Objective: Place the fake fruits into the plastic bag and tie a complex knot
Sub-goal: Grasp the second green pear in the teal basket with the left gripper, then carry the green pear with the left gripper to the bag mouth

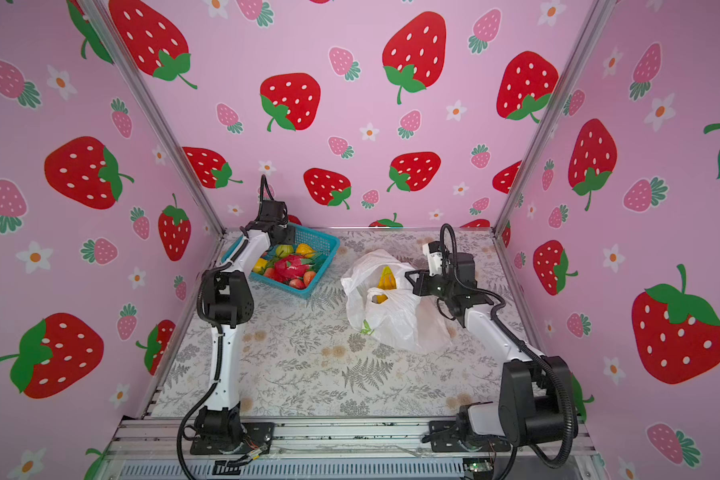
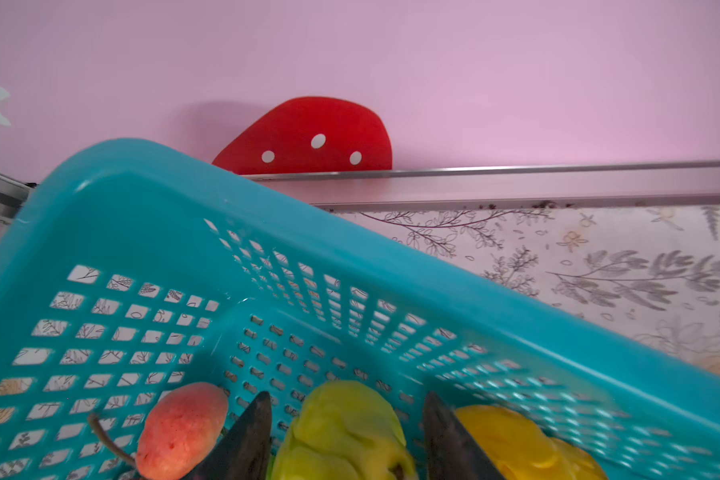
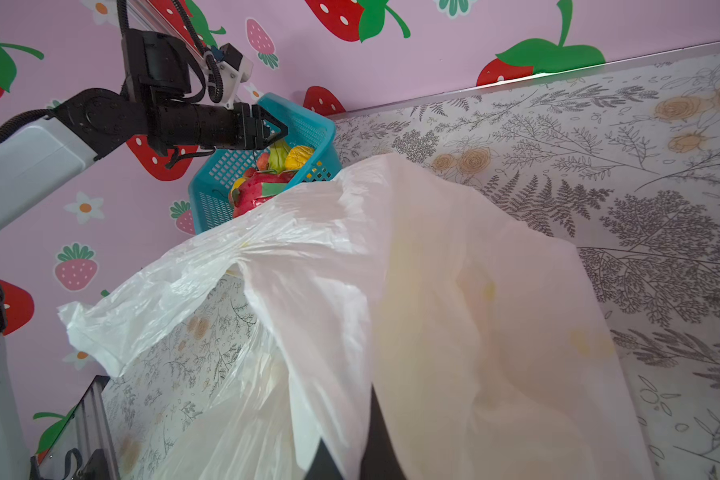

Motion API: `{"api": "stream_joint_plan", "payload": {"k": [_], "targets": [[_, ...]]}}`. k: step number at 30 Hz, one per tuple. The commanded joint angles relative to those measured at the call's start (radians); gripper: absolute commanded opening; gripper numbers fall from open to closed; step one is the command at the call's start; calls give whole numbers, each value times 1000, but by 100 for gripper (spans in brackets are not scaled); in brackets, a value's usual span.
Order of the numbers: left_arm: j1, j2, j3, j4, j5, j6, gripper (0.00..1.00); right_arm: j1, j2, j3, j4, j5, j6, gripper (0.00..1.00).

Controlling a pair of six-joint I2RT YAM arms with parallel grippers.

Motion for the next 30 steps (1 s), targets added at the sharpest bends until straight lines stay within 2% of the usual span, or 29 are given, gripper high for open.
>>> {"api": "stream_joint_plan", "payload": {"k": [1,7,11,15,19,23,30], "targets": [[9,20,63,-63,34,17,53,-2,13,30,-5,-4,-6,0],[11,44,73,-29,53,34,38,-2,12,19,-4,-6,-8,0],[11,37,94,-45,26,48,31,-2,1,5,-3,-6,-9,0],[12,-25,94,-41,-10,57,26,-2,-7,-3,0,-14,-8,0],[6,-148,54,-36,-15,28,22,-2,-19,-11,9,-17,-2,0],[-21,-353,-129,30,8,-15,21,-2,-26,-21,25,-19,7,0],[-123,-803,-674,263,34,-120,21,-2,-34,-19,29,-20,5,0]]}}
